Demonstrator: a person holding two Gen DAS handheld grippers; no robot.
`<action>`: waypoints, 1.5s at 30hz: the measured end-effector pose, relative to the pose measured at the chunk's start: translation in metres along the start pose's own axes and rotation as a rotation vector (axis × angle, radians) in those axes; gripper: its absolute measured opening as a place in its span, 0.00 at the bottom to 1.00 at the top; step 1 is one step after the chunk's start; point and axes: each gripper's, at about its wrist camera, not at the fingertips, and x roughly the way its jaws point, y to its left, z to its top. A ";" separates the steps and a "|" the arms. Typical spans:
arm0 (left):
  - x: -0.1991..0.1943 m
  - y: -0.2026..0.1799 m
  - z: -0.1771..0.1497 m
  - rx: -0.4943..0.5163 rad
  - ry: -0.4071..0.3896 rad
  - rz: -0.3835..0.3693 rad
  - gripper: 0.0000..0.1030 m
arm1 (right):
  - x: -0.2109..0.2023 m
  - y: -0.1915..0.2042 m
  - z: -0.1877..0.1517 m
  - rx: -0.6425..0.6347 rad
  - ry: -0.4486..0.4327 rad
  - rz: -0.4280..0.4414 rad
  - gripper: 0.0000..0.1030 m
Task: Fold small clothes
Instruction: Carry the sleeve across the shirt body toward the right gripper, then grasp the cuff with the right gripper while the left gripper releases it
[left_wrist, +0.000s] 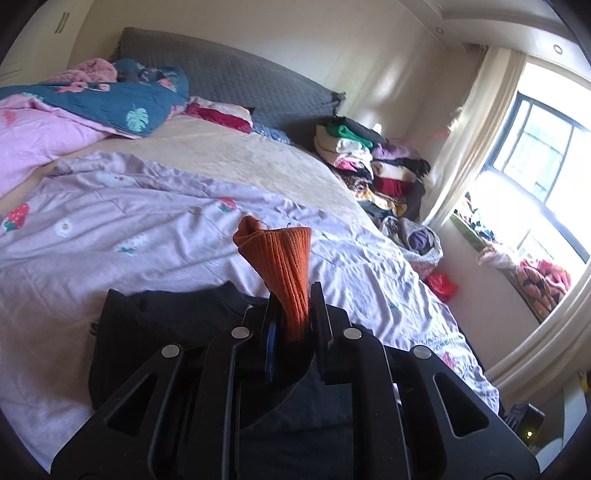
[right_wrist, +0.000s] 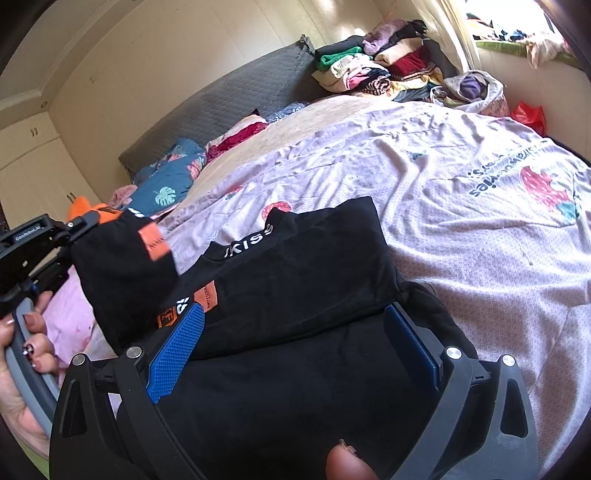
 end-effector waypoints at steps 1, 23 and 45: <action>0.003 -0.003 -0.002 0.004 0.008 -0.003 0.09 | -0.001 -0.002 0.000 0.005 -0.002 0.002 0.94; 0.092 -0.051 -0.103 0.136 0.407 -0.169 0.13 | -0.001 -0.060 0.005 0.216 0.003 -0.091 0.94; 0.023 0.075 -0.053 0.019 0.174 0.174 0.79 | 0.057 -0.010 -0.023 0.041 0.197 -0.025 0.50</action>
